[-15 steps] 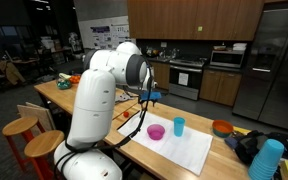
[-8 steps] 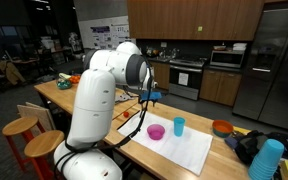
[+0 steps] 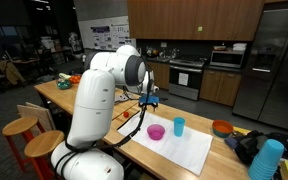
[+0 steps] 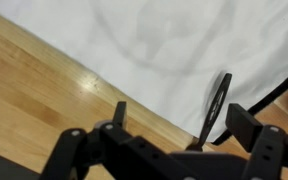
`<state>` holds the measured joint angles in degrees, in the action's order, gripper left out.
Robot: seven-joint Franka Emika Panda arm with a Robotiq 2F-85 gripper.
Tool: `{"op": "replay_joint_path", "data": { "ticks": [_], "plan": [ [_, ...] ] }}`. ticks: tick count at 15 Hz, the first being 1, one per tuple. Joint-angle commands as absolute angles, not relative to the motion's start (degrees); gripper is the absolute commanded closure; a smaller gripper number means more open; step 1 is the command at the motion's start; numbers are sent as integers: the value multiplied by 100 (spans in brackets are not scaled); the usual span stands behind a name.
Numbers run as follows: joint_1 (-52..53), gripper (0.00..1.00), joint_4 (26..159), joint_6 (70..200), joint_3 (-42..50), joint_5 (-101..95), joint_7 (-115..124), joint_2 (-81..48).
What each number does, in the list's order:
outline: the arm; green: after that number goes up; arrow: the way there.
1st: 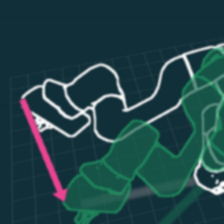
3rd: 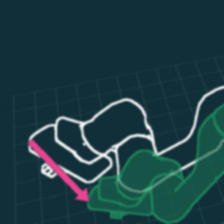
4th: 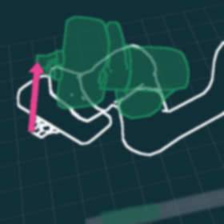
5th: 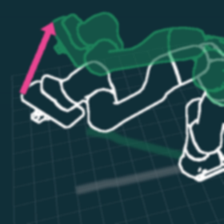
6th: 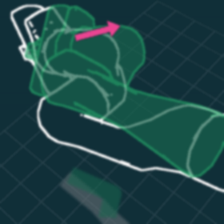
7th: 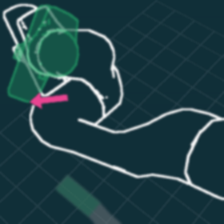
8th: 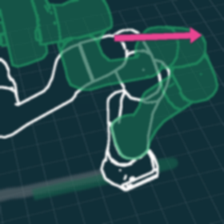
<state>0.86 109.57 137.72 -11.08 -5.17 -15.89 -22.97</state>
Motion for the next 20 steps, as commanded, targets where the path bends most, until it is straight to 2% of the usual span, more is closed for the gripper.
{"op": "replay_joint_path", "data": {
  "ticks": [1, 13, 20],
  "plan": [
    [336, 0, 10997, 13711, -877, -364, -940, -2331],
    [627, 0, 11232, 14097, -772, -124, 128, -2358],
    [891, 0, 10731, 14103, -753, -280, 37, -2595]
  ]
}}
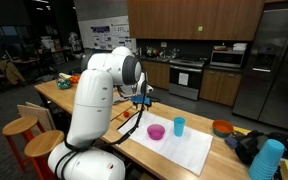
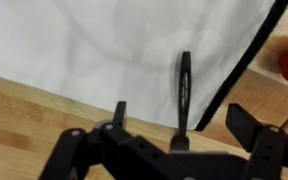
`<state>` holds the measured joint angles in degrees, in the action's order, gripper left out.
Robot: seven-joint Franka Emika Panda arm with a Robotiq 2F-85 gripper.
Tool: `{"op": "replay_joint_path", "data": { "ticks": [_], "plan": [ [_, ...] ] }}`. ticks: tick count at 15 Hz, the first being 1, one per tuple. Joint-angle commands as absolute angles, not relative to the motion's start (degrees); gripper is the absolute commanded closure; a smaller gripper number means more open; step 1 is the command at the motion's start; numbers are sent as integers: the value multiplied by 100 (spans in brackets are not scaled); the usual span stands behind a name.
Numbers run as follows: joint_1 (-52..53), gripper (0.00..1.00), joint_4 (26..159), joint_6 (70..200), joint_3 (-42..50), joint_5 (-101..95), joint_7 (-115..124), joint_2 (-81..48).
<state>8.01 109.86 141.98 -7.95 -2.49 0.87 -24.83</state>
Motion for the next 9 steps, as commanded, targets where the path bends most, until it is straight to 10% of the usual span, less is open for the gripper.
{"op": "replay_joint_path", "data": {
  "ticks": [1, 9],
  "plan": [
    [873, 0, 10931, 14184, -753, -220, 60, -2500],
    [883, 0, 10911, 14183, -752, -212, 59, -2540]
  ]
}}
